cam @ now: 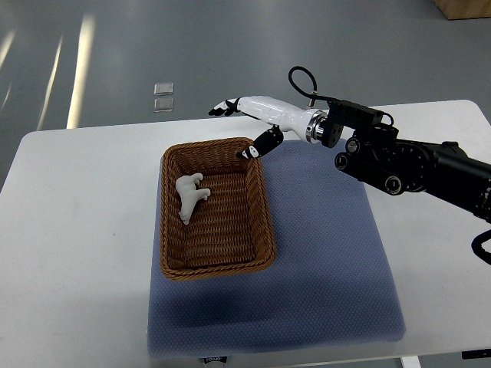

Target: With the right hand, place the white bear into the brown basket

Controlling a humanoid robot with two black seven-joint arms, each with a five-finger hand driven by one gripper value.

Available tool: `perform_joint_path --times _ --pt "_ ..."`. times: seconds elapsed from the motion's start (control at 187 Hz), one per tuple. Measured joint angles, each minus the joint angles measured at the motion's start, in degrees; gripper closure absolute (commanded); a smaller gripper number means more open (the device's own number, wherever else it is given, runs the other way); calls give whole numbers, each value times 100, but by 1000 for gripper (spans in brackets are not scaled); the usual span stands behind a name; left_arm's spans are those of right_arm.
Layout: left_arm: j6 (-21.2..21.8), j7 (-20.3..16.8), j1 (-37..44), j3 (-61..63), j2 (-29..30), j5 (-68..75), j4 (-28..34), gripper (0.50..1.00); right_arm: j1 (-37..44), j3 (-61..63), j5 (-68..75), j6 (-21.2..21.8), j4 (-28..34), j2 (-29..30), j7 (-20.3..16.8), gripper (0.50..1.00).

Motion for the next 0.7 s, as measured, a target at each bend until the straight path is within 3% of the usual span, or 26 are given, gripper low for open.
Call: perform_joint_path --times 0.332,0.664,0.702 --pt "0 0 0 1 0 -8 8 500 -892 1776 3318 -20 -780 -72 -207 652" --pt "0 0 0 0 0 -6 -32 500 -1487 2316 5807 -11 -867 -206 -257 650" --pt "0 0 0 0 0 -4 -31 500 -1529 2376 5913 5 -863 -224 -257 622"
